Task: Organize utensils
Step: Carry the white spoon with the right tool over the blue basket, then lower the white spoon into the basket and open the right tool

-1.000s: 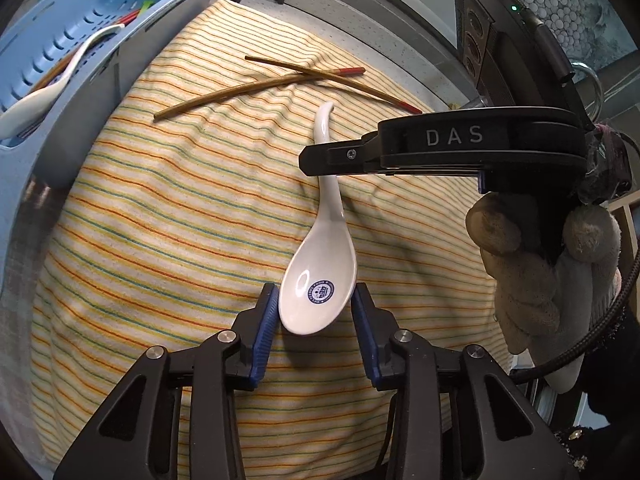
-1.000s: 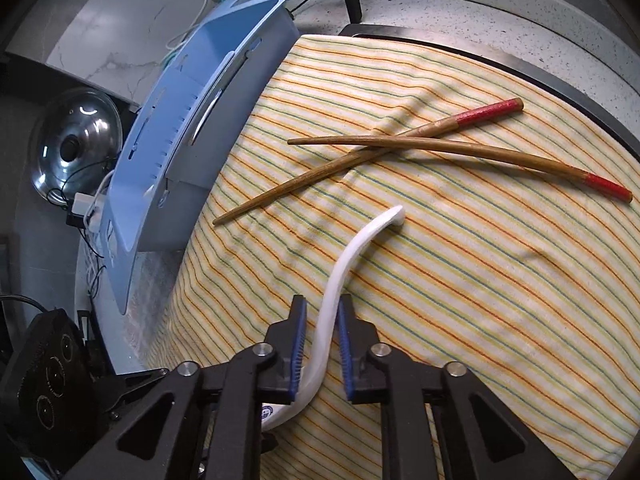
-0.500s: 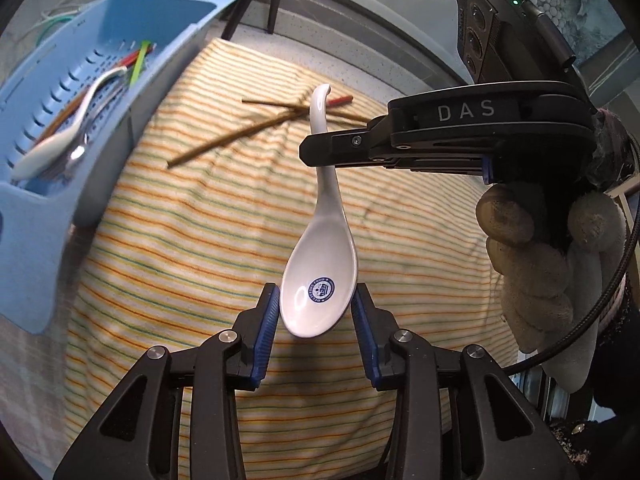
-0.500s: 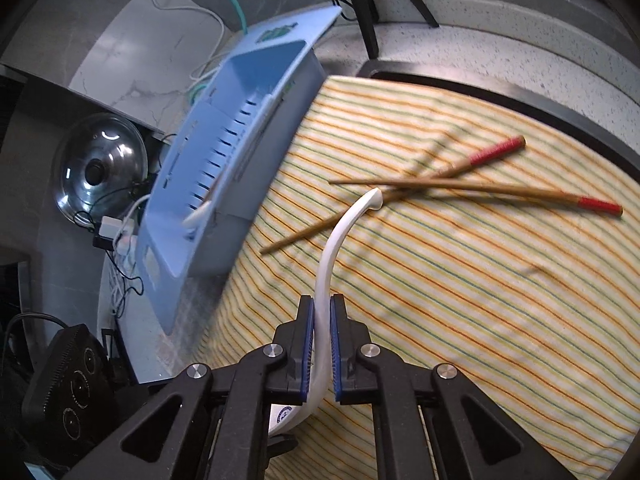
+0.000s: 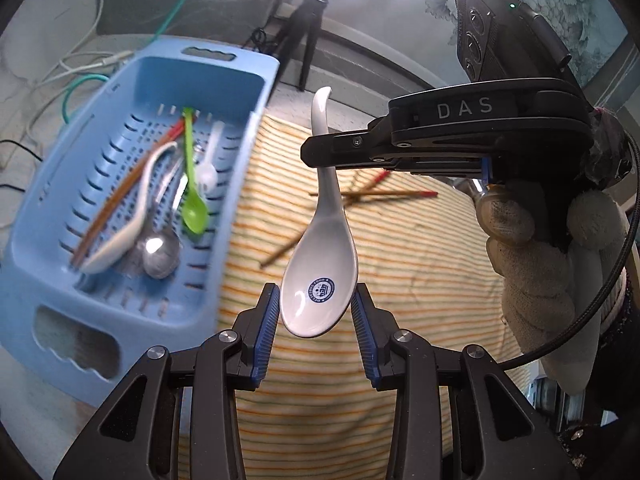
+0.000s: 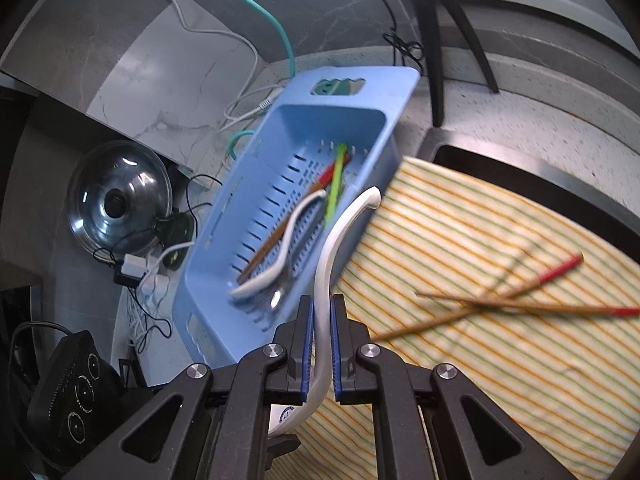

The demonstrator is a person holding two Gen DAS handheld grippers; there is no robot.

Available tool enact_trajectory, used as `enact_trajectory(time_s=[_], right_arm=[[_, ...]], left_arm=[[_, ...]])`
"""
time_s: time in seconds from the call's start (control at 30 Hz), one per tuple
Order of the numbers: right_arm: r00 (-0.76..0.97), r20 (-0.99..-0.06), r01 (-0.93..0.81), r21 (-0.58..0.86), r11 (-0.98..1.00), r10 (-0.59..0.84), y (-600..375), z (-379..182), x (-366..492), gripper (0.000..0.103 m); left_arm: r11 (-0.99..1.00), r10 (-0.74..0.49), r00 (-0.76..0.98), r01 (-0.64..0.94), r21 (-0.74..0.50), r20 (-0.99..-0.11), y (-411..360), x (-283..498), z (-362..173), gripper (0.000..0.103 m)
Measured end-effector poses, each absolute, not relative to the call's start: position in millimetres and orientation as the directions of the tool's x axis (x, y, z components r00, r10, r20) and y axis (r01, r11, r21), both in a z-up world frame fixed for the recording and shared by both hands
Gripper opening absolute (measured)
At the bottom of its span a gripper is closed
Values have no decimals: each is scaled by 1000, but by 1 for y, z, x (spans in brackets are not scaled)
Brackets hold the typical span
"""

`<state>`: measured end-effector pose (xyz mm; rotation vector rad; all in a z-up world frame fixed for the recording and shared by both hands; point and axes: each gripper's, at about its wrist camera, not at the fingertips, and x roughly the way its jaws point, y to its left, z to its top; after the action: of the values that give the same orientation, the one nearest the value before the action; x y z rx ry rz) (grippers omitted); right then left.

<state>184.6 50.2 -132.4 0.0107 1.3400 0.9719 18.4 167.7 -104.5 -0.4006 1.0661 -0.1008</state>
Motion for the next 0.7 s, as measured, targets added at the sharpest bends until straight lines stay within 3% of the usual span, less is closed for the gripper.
enact_trajectory(time_s=[0.7], right_arm=[[-99, -822, -605, 497, 622, 561, 135, -150, 190, 10]], left_arm=[[913, -257, 462, -171, -370, -849, 234, 30, -119, 35]])
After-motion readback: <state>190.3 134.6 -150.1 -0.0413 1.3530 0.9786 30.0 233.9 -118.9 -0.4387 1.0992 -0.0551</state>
